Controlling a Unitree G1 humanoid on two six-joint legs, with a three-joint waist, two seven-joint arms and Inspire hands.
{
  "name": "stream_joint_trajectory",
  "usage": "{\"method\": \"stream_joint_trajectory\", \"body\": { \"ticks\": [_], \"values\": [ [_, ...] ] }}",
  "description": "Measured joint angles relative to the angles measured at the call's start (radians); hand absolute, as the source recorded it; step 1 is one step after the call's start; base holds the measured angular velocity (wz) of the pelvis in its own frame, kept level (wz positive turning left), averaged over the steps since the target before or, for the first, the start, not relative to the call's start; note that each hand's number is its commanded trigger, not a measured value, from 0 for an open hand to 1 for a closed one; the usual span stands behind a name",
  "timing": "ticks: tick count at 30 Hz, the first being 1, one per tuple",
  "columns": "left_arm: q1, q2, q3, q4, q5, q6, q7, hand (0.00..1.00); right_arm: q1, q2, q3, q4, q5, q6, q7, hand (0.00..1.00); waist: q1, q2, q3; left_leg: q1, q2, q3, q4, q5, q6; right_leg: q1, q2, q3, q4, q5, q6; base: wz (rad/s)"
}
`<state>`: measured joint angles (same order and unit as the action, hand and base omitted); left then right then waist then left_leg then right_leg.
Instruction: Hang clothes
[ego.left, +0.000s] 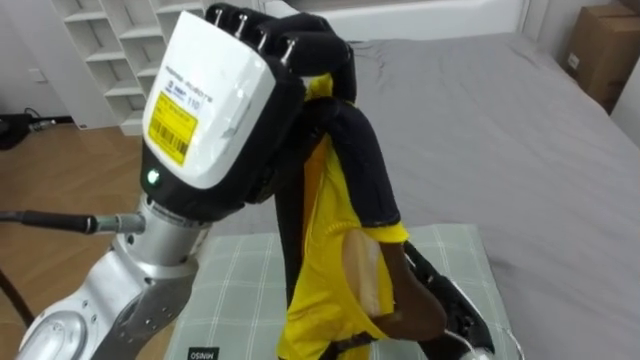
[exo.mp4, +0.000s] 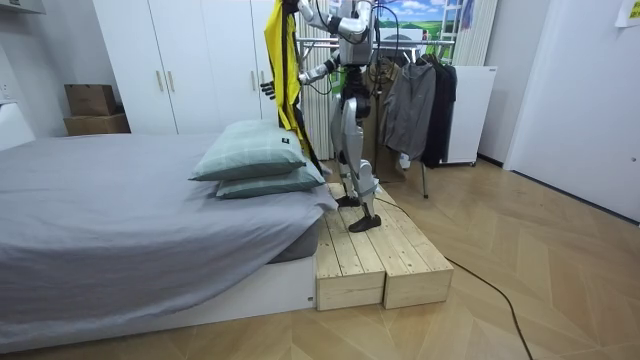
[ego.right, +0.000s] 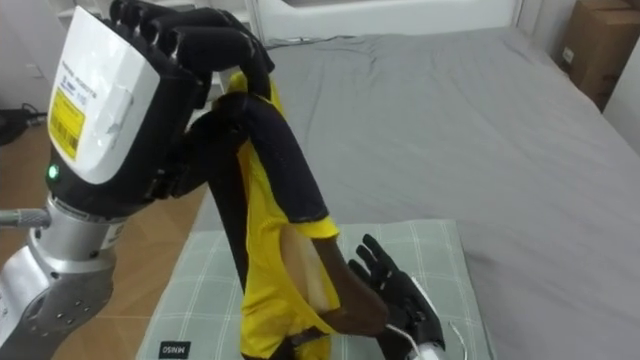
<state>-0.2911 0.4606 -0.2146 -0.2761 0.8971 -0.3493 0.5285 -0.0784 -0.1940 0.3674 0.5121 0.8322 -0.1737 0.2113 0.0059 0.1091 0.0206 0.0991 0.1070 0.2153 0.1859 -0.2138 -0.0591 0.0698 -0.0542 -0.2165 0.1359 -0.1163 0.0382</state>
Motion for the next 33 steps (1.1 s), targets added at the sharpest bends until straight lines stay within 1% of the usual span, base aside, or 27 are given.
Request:
{"method": "stream_joint_trajectory", "body": {
  "ticks": [4,8,9,14,17,20,25,28,29,30,31,33],
  "values": [
    [0.005,-0.01,-0.009,0.001,0.001,0.001,0.0,1.0,0.0,0.003,0.022,0.0,0.001,0.0,0.012,0.0,0.009,0.001,-0.0005,0.0,0.0,-0.002,-0.001,0.0,0.0,0.0,0.0,-0.003,0.0,0.0,0.0,0.0],
    [0.011,-0.01,-0.013,0.003,0.001,0.005,0.0,1.0,0.0,0.005,0.029,0.0,-0.005,0.0,0.012,0.0,0.013,0.001,-0.0006,0.0,0.0,-0.002,-0.004,0.0,0.0,0.0,0.0,-0.005,0.0,0.0,0.0,0.0],
    [0.011,-0.01,-0.019,0.004,0.001,0.011,0.0,1.0,-0.001,0.004,0.029,0.0,-0.014,0.0,0.012,0.0,0.013,0.002,-0.0005,0.0,0.0,-0.002,-0.004,0.0,0.0,0.0,0.0,-0.005,0.0,0.0,0.0,0.0],
    [0.011,-0.011,-0.024,0.029,0.001,0.018,0.0,1.0,-0.001,0.0,0.028,0.0,-0.033,0.0,0.012,0.0,0.014,0.012,-0.0006,-0.001,0.0,-0.002,-0.004,0.0,0.0,0.0,0.0,-0.003,0.0,0.0,0.0,0.0],
    [0.011,-0.011,-0.024,0.048,-0.001,0.017,0.0,1.0,-0.001,-0.002,0.022,0.0,-0.127,-0.001,0.006,0.0,0.013,0.014,-0.0007,0.0,0.0,-0.002,-0.004,0.0,0.0,0.0,0.0,-0.001,0.0,0.0,0.0,0.0],
    [0.011,-0.01,-0.024,0.055,-0.001,0.016,0.0,1.0,-0.001,-0.021,0.013,0.008,-0.294,-0.002,-0.023,0.0,0.015,0.014,-0.0006,0.0,0.0,-0.004,-0.005,0.0,0.0,-0.002,0.0,-0.006,0.0,0.0,0.0,0.0],
    [0.011,-0.005,-0.024,0.055,-0.001,0.016,0.002,1.0,-0.013,-0.029,-0.009,0.031,-0.492,-0.002,-0.057,0.0,-0.004,0.013,-0.0005,-0.001,0.0,-0.012,-0.006,0.0,0.0,0.002,0.0,-0.006,0.0,0.0,0.0,0.04],
    [0.011,-0.004,-0.023,0.054,-0.001,0.015,0.002,1.0,-0.015,-0.05,-0.02,0.032,-0.608,-0.003,-0.095,0.0,-0.007,0.011,-0.0002,0.0,0.0,-0.011,-0.007,0.0,0.0,0.002,0.0,-0.005,0.001,0.0,0.0,0.0],
    [0.011,-0.002,-0.02,0.055,-0.002,0.014,0.002,1.0,-0.014,-0.051,-0.027,0.032,-0.631,-0.003,-0.106,0.0,-0.007,0.011,-0.0005,0.0,0.0,-0.011,-0.007,0.0,0.0,0.001,0.0,-0.005,0.001,0.0,0.0,0.0],
    [0.011,0.005,-0.015,0.054,-0.002,0.012,0.003,1.0,-0.013,-0.056,-0.041,0.031,-0.67,-0.004,-0.126,0.0,-0.011,0.01,-0.0006,-0.001,0.0,-0.012,-0.007,0.0,0.0,0.001,0.0,-0.006,0.0,0.0,0.0,0.0],
    [0.011,0.022,-0.014,0.054,-0.002,0.012,0.004,1.0,-0.013,-0.066,-0.045,0.031,-0.701,-0.007,-0.147,0.0,-0.014,0.008,-0.0014,-0.001,0.0,-0.011,-0.007,0.0,0.0,0.001,0.0,-0.006,0.0,0.0,0.0,0.0],
    [0.011,0.038,-0.013,0.054,-0.001,0.01,0.004,1.0,-0.012,-0.08,-0.05,0.031,-0.735,-0.011,-0.17,0.0,-0.019,0.006,-0.0021,-0.002,0.0,-0.012,-0.007,0.0,0.0,0.001,0.0,-0.006,0.001,0.0,0.0,0.0]
  ]
}}
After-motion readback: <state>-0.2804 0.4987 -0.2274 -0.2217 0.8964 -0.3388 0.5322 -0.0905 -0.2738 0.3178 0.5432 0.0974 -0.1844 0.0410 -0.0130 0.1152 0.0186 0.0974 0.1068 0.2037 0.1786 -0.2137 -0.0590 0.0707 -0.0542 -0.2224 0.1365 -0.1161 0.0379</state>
